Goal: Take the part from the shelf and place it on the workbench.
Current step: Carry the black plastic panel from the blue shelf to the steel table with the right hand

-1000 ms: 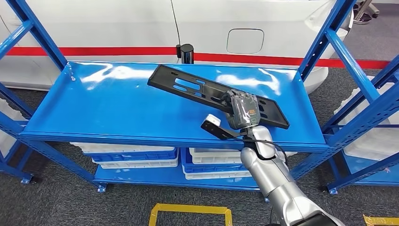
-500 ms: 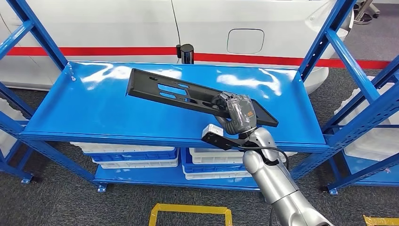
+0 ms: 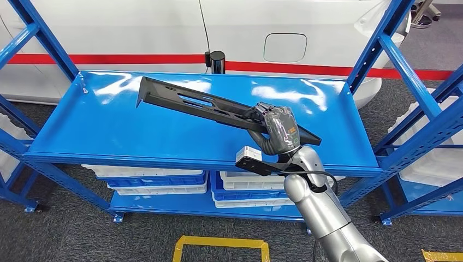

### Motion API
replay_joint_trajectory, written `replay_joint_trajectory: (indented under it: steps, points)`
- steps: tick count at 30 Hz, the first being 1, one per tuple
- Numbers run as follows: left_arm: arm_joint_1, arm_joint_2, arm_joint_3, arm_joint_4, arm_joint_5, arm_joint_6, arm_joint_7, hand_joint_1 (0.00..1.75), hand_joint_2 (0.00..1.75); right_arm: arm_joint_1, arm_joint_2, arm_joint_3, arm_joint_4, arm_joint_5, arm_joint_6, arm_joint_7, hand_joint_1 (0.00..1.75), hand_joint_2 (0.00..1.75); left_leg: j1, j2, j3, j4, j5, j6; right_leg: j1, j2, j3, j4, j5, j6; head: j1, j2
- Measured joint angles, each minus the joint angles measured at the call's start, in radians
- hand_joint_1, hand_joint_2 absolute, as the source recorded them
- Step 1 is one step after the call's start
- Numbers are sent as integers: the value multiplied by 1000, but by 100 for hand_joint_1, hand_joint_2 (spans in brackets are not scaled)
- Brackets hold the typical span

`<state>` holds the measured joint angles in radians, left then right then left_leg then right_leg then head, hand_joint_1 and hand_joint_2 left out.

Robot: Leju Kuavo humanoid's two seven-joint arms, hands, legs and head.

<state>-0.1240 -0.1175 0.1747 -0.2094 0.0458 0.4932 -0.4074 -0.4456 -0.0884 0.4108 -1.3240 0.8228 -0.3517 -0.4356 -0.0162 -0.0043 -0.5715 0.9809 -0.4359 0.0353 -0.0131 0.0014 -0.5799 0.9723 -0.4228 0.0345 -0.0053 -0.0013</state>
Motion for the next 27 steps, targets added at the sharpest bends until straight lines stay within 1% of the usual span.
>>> replay_joint_trajectory:
  steps: [3, 7, 9, 11, 13, 14, 15, 16, 17, 18, 19, 20, 21, 22, 23, 24, 25, 26, 27]
  points:
    - [1, 0, 0, 0, 0, -1, 0, 0, 175, 0, -2, 4, -3, 1, 0, 1, 168, 175, -1, 0, 0, 1, 0, 0, -1, 0, 0, 0, 0, 0, 0, 0]
    - [2, 1, 0, 0, -1, -8, 0, 0, 175, 1, -6, 9, -6, 9, -1, 14, 168, 175, -2, 0, -2, 5, -4, 5, -10, 0, -1, -1, 1, 3, 0, 0]
    - [2, 2, 0, 0, -3, -10, 0, 0, 175, 2, -7, 10, -6, 12, -2, 18, 168, 175, -3, 0, -3, 6, -5, 8, -13, 0, -1, -1, 1, 6, 0, 0]
    - [2, 3, 0, 0, -4, -11, 0, 0, 175, 3, -8, 11, -6, 15, -3, 20, 168, 175, -4, 0, -4, 8, -6, 12, -18, 0, 0, -3, 3, 11, 0, 0]
    - [2, 4, 0, 0, -6, -11, 0, 0, 175, 4, -10, 11, -8, 19, -4, 22, 168, 175, 2, 1, 0, -1, 2, 22, -16, -1, -5, 4, -3, 16, 0, 0]
    - [2, 3, 0, 0, -7, -12, 0, 0, 175, 4, -12, 11, -10, 20, -5, 23, 168, 175, 5, 2, 2, -6, 6, 28, -14, -1, -15, 27, -17, 14, 1, 0]
    - [2, 3, 0, 0, -7, -12, 0, 0, 175, 5, -14, 11, -11, 20, -5, 23, 168, 175, 8, 4, 4, -11, 10, 33, -13, -1, -36, 72, -41, 10, 2, 0]
    - [2, 3, 0, 0, -8, -12, 0, 0, 175, 7, -16, 11, -11, 20, -5, 23, 168, 175, 8, 5, 4, -12, 11, 35, -14, -1, -66, 137, -71, 3, 3, 0]
    - [2, 3, 0, 0, -8, -12, 0, 0, 175, 10, -17, 11, -12, 20, -5, 23, 168, 175, 8, 5, 3, -11, 11, 36, -13, -1, -102, 215, -103, -2, 5, 0]
    - [2, 3, 0, 0, -8, -12, 0, 0, 175, 14, -19, 11, -12, 20, -5, 23, 168, 175, 7, 4, 2, -11, 11, 36, -13, -1, -132, 279, -125, -2, 6, 0]
    - [2, 3, 0, 0, -8, -12, 0, 0, 175, 18, -21, 11, -12, 20, -5, 23, 168, 175, 7, 3, 2, -10, 11, 35, -12, -1, -148, 312, -133, 1, 6, 0]
    - [2, 2, 0, 0, -8, -12, 0, 0, 175, 21, -22, 11, -12, 21, -5, 24, 168, 175, 7, 1, 2, -9, 10, 34, -12, -1, -140, 300, -123, 7, 6, 0]
    - [2, 2, 0, 0, -8, -12, 0, 0, 175, 22, -23, 11, -12, 21, -5, 25, 168, 175, 8, 0, 2, -6, 9, 32, -13, -1, -111, 243, -99, 15, 6, 0]
    - [2, 2, 0, 0, -8, -12, -1, 0, 175, 22, -24, 11, -12, 21, -6, 26, 168, 175, 9, -1, 1, -1, 5, 27, -15, -2, -70, 164, -72, 21, 7, 0]
    - [2, 2, 0, 0, -8, -12, -2, 0, 175, 22, -25, 11, -12, 21, -6, 26, 168, 175, 7, -2, 0, 6, 1, 21, -14, -2, -32, 95, -49, 23, 7, 0]
    - [2, 2, 0, 0, -8, -12, -3, 0, 175, 22, -24, 11, -12, 21, -6, 27, 168, 175, 6, -2, -2, 11, -3, 15, -14, -2, -7, 49, -34, 19, 6, 0]
    - [2, 2, 0, 0, -8, -12, -4, 0, 175, 23, -24, 12, -12, 22, -7, 27, 168, 175, 4, -2, -3, 16, -6, 9, -12, -2, 4, 29, -28, 12, 5, 0]
    - [2, 2, 0, 0, -8, -12, -5, 0, 175, 23, -24, 12, -13, 23, -7, 27, 168, 175, 4, -2, -5, 17, -7, 4, -8, -1, 4, 30, -26, 3, 4, 0]
    - [2, 2, 0, 0, -8, -12, -5, 0, 175, 23, -24, 13, -14, 23, -8, 27, 168, 175, 6, -1, -5, 18, -6, 1, -9, 0, 2, 30, -24, -5, 3, 0]
